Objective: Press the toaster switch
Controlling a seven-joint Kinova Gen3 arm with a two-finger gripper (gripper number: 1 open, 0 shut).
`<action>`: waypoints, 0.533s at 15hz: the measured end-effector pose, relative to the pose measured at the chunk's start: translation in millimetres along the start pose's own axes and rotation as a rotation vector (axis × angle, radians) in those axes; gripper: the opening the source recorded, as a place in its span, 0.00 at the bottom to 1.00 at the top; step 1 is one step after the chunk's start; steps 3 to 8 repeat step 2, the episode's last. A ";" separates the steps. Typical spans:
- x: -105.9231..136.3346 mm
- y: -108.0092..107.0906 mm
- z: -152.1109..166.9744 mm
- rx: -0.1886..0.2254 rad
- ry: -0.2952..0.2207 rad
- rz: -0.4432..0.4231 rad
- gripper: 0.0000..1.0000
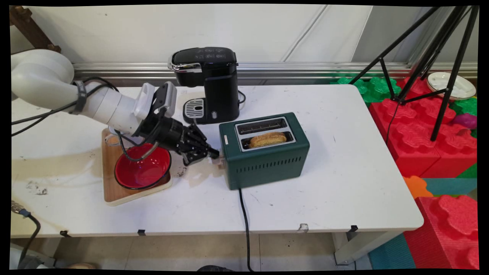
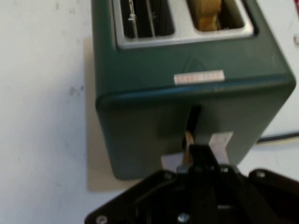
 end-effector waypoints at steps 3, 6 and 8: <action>-2.7 1.5 0.3 0.002 -0.004 -0.004 0.00; -2.7 1.5 0.3 0.002 -0.004 -0.004 0.00; -2.7 1.5 0.3 0.002 -0.004 -0.004 0.00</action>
